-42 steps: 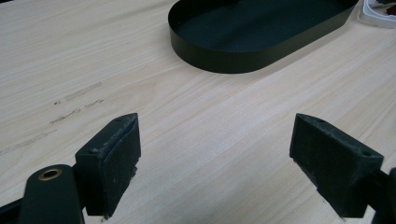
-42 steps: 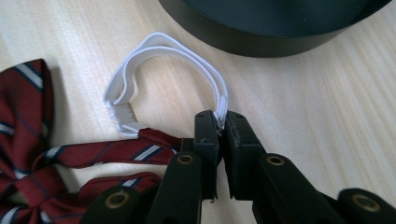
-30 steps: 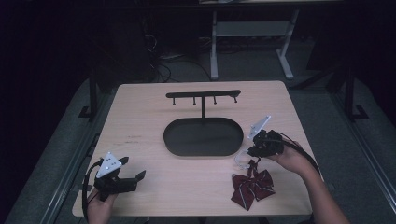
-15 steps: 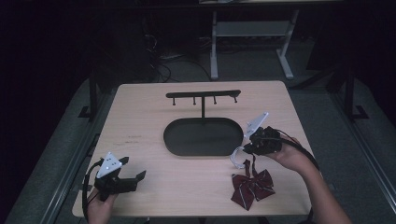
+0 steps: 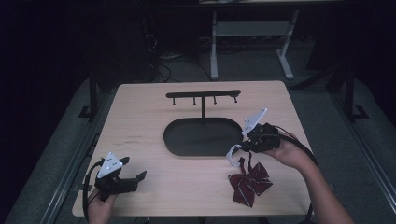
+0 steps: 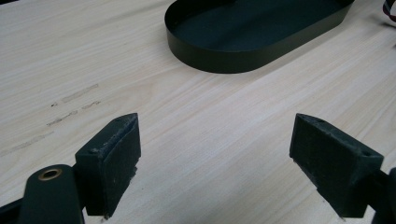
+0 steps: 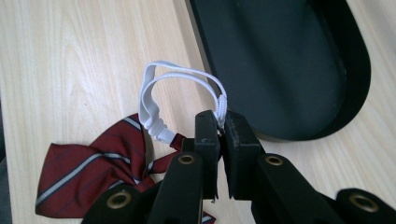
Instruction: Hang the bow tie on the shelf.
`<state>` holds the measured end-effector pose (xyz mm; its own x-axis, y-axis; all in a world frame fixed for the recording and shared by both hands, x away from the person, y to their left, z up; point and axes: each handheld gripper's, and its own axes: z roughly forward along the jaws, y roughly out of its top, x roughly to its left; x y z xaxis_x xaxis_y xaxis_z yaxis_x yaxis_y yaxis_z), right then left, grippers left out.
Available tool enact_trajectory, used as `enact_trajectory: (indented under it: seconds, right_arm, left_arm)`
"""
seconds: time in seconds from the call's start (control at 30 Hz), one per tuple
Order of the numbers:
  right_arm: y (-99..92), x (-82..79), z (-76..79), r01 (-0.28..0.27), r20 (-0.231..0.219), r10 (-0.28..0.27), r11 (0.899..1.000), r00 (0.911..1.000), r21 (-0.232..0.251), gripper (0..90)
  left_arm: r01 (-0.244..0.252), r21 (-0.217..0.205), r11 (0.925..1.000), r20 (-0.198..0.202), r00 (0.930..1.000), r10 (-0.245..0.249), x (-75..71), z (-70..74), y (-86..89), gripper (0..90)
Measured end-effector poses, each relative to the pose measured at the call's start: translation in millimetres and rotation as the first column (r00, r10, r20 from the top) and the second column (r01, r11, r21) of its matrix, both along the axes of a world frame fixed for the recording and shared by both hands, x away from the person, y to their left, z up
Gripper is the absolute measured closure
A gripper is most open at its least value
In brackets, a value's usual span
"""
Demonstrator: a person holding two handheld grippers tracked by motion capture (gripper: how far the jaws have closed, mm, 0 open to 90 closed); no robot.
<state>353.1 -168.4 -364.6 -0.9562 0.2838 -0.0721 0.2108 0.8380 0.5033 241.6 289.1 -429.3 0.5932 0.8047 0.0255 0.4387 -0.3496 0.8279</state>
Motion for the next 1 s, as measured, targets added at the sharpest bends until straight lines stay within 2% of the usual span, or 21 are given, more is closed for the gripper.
enact_trajectory:
  seconds: [1.0]
  right_arm:
    - [24.2,8.3,33.3,-0.058,0.019,0.058,0.998,0.9982,0.014,84.0]
  left_arm:
    - [-0.008,-0.008,0.9999,0.0,1.0,0.008,-0.4,0.8,1.7,16.1]
